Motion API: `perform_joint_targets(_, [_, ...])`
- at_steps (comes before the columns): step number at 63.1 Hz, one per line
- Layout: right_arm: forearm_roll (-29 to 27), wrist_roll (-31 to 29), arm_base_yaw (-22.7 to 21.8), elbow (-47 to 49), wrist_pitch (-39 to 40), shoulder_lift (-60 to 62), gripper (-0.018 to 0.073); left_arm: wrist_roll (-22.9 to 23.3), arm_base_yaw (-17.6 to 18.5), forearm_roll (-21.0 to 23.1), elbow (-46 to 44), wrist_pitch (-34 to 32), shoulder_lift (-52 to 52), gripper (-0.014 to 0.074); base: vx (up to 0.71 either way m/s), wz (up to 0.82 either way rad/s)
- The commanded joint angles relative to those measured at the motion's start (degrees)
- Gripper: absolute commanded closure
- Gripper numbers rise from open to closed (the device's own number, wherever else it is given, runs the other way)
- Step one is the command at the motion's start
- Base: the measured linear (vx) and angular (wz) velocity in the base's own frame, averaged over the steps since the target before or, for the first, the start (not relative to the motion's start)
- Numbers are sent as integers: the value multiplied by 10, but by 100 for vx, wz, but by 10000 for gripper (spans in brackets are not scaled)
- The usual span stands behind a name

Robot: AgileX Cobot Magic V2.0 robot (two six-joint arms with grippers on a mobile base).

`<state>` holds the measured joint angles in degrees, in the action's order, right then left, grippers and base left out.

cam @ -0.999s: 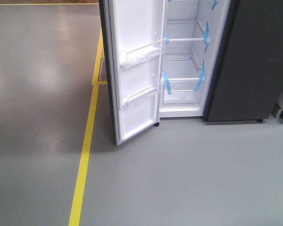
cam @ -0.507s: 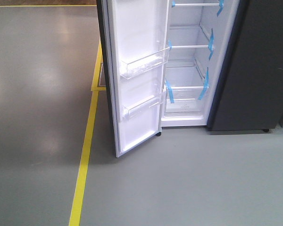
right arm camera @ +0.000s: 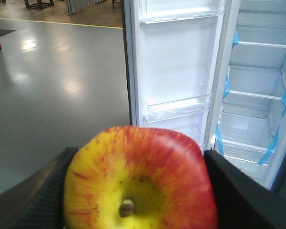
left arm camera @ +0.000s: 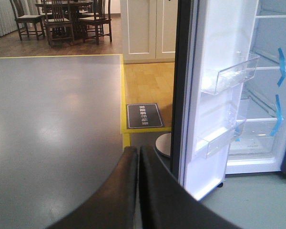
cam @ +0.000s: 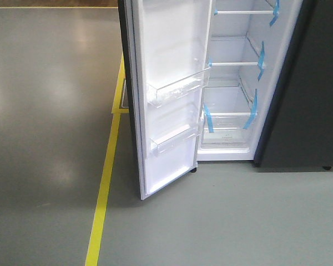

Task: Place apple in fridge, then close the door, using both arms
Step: 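Approach the refrigerator door bins, stopping close to the open door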

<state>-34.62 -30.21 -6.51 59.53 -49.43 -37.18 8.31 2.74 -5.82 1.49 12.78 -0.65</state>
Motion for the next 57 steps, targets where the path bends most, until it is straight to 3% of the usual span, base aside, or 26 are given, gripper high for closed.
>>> perform_joint_targets(1, [-19, -6, -2, 15, 41, -1, 563, 6, -1, 5, 12, -46, -9, 603, 17, 7])
perform_joint_targets(57, [-19, -6, -2, 15, 41, -1, 563, 6, -1, 5, 12, -46, -9, 603, 14, 1])
